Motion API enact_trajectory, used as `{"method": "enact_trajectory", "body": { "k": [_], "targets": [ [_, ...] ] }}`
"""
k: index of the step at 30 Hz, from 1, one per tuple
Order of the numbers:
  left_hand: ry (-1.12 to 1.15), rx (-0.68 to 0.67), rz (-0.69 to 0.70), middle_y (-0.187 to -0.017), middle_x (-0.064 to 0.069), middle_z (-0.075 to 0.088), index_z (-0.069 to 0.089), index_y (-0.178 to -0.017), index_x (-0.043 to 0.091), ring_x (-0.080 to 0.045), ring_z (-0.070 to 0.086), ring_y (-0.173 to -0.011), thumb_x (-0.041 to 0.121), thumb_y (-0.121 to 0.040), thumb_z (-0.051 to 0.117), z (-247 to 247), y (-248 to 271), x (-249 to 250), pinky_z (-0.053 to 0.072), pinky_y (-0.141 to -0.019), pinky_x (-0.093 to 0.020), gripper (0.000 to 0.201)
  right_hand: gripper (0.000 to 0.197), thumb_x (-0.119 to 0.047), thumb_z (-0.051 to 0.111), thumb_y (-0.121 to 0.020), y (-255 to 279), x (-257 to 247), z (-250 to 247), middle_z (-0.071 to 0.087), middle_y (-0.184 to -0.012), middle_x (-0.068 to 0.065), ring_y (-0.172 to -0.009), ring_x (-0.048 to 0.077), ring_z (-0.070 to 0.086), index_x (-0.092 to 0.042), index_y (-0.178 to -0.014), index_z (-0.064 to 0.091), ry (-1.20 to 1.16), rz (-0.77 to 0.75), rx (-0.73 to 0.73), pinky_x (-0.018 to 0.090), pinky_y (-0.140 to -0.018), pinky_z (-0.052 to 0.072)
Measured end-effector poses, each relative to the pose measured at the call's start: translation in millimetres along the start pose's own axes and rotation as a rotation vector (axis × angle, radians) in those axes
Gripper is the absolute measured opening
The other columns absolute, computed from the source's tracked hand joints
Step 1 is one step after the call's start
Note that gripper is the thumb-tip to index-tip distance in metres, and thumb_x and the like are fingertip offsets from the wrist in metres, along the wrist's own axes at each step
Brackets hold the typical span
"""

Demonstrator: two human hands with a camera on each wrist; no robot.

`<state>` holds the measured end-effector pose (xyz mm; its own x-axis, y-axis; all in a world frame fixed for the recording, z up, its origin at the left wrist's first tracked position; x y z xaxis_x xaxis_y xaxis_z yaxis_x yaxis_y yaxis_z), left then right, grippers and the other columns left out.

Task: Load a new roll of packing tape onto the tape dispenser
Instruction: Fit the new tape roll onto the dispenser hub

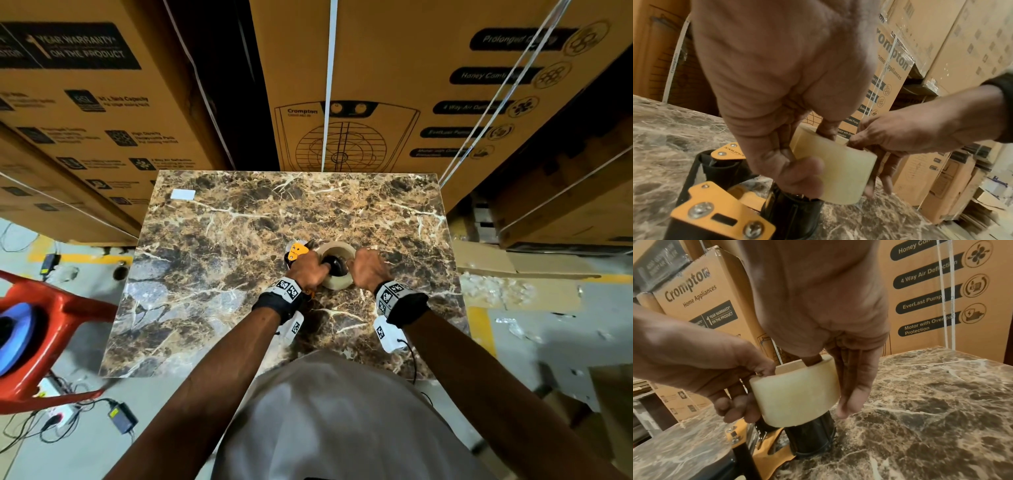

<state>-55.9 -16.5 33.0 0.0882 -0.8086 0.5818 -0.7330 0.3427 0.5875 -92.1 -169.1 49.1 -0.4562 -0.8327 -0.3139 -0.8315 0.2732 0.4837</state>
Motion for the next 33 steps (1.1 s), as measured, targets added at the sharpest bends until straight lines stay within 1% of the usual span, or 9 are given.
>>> {"method": "enact_trajectory", "body": {
  "k": [4, 7, 12, 14, 16, 21, 24, 27, 33],
  "targets": [
    [0.074, 0.037, 0.011, -0.099, -0.016, 0.073, 0.067, -0.112, 0.008, -0.033, 0.071, -0.086, 0.052, -0.098, 0.046, -12, 7, -12, 0.060, -0.082, -0.049, 0.051, 0.020, -0.012, 0.057, -0.103, -10, 9, -3, 0.071, -0.093, 0.016, -0.067, 0.024, 0.063, 0.004, -0.104, 0.068, -0.009, -0.010, 0.041, 0.021, -0.045, 0.042],
    [-0.035, 0.224, 0.027, -0.077, -0.006, 0.067, 0.063, -0.091, 0.015, -0.030, 0.066, -0.076, 0.047, -0.100, 0.053, -35, 21, -30, 0.050, -0.064, -0.032, 0.035, 0.020, -0.013, 0.061, -0.101, -18, 24, -5, 0.072, -0.094, 0.018, -0.071, 0.025, 0.068, 0.006, -0.106, 0.067, -0.078, -0.008, 0.053, 0.029, -0.056, 0.058],
    [-0.281, -0.176, -0.086, -0.094, -0.003, 0.071, 0.069, -0.098, 0.026, -0.020, 0.061, -0.081, 0.063, -0.077, 0.074, 1, 29, -71, 0.044, -0.070, -0.030, 0.043, 0.031, -0.025, 0.065, -0.100, -32, 39, 7, 0.074, -0.095, 0.017, -0.077, 0.029, 0.071, 0.006, -0.105, 0.067, -0.174, 0.071, -0.014, 0.029, -0.052, 0.056],
    [-0.311, -0.208, -0.062, -0.113, -0.005, 0.070, 0.068, -0.117, 0.021, -0.026, 0.065, -0.100, 0.053, -0.074, 0.082, 12, 23, -79, 0.048, -0.081, -0.032, 0.056, 0.032, -0.019, 0.058, -0.103, -34, 42, 20, 0.074, -0.100, 0.026, -0.082, 0.034, 0.075, 0.011, -0.113, 0.062, -0.365, 0.096, -0.150, 0.038, -0.065, 0.062],
    [-0.265, -0.179, -0.073, -0.113, -0.008, 0.071, 0.069, -0.115, 0.015, -0.029, 0.065, -0.106, 0.037, -0.076, 0.084, 12, 21, -85, 0.048, -0.082, -0.031, 0.047, 0.030, -0.013, 0.051, -0.106, -29, 45, 32, 0.069, -0.110, 0.034, -0.085, 0.040, 0.075, 0.013, -0.121, 0.054, -0.755, 0.160, -0.281, 0.047, -0.079, 0.063],
    [-0.138, -0.129, -0.069, -0.113, -0.014, 0.067, 0.064, -0.119, 0.010, -0.032, 0.062, -0.113, 0.017, -0.084, 0.066, 1, 26, -102, 0.041, -0.083, -0.029, 0.036, 0.041, -0.019, 0.046, -0.109, -10, 53, 47, 0.068, -0.107, 0.028, -0.076, 0.028, 0.077, 0.006, -0.141, 0.044, -1.236, 0.216, -0.473, 0.034, -0.064, 0.062],
    [-0.115, -0.084, -0.059, -0.128, -0.016, 0.065, 0.054, -0.136, 0.006, -0.033, 0.059, -0.121, 0.026, -0.081, 0.060, 0, 22, -121, 0.048, -0.095, -0.038, 0.059, 0.040, -0.025, 0.043, -0.110, -4, 52, 44, 0.070, -0.102, 0.025, -0.073, 0.021, 0.074, 0.001, -0.140, 0.049, -1.266, 0.180, -0.477, 0.030, -0.064, 0.060],
    [-0.215, -0.013, -0.033, -0.122, -0.026, 0.065, 0.052, -0.132, 0.001, -0.043, 0.061, -0.114, 0.050, -0.086, 0.060, -11, 27, -122, 0.050, -0.092, -0.049, 0.068, 0.044, -0.027, 0.040, -0.111, 1, 57, 46, 0.073, -0.097, 0.025, -0.069, 0.020, 0.073, 0.005, -0.140, 0.049, -1.261, 0.175, -0.470, 0.029, -0.063, 0.060],
    [-0.459, 0.196, -0.077, -0.135, -0.024, 0.045, 0.037, -0.139, 0.005, -0.045, 0.045, -0.127, 0.037, -0.087, 0.067, -40, 40, -110, 0.039, -0.104, -0.056, 0.068, 0.044, -0.020, 0.047, -0.108, 4, 56, 51, 0.069, -0.101, 0.031, -0.068, 0.026, 0.075, 0.013, -0.138, 0.048, -1.162, 0.178, -0.354, 0.029, -0.056, 0.060]
  ]
}}
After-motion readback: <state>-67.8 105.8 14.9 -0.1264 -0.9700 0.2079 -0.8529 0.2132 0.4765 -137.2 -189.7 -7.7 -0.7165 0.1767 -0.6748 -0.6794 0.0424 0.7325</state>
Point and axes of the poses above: each hand's wrist, its own y-axis away from the middle knuckle, its own z-axis out of the palm, x = y × z, the point moved 7 cm from there along -y, towards the middle knuckle
